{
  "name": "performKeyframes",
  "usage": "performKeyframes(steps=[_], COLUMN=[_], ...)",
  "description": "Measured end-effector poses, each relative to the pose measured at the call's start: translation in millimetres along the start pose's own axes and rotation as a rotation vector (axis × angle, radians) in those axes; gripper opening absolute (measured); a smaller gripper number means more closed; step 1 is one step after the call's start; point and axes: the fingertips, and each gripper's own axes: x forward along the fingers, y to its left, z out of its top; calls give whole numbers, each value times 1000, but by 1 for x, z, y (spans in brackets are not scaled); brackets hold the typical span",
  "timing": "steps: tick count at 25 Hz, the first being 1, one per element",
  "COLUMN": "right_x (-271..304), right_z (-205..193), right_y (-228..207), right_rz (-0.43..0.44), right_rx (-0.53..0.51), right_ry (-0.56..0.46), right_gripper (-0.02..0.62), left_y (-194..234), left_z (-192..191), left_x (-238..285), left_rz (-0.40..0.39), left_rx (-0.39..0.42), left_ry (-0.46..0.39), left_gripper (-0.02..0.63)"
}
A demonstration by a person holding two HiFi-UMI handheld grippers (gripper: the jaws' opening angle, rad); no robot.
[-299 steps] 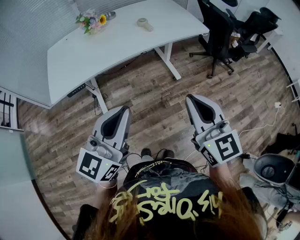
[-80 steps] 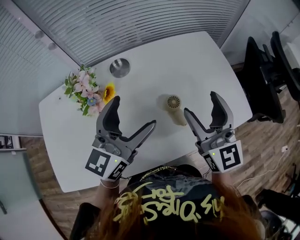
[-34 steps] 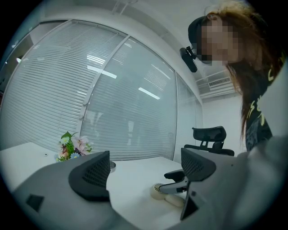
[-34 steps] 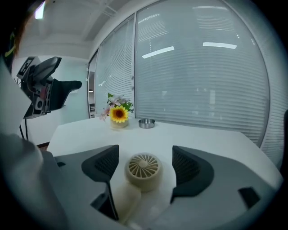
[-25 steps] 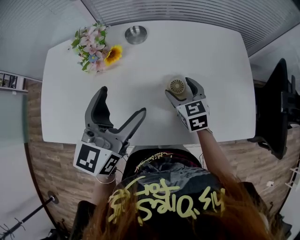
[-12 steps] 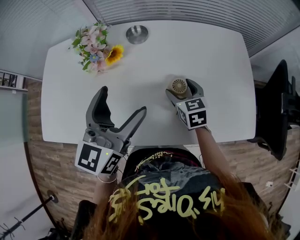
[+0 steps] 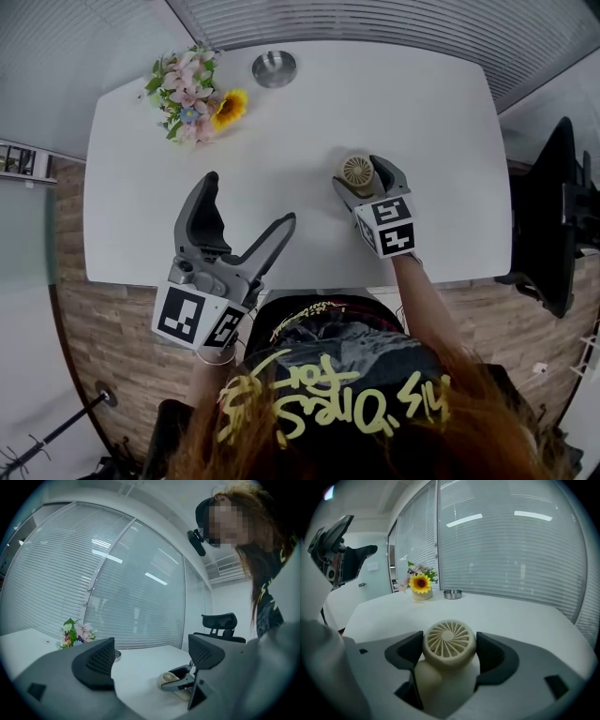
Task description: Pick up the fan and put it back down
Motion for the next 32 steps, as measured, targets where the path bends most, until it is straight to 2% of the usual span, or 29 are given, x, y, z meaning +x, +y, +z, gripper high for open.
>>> performKeyframes(steps=[8, 19, 26, 32], right_x=[-21, -92, -138, -177], right_z=[29, 110, 147, 172], right_y=[-6, -6, -6, 3], right_rz=[-42, -75, -108, -80], right_rx=[-13, -67, -122, -168], right_ry=[-119, -370, -517, -616], right_gripper=[356, 357, 357, 357], left_y=[-4, -14, -22, -26], left_z=[5, 20, 28, 31], left_x=[-3, -4, -2, -1], left_rz=[0, -16, -38, -45], left_rx=[13, 41, 57, 66], left_ry=[-11, -50, -68, -78], left_gripper=[492, 492, 491, 490])
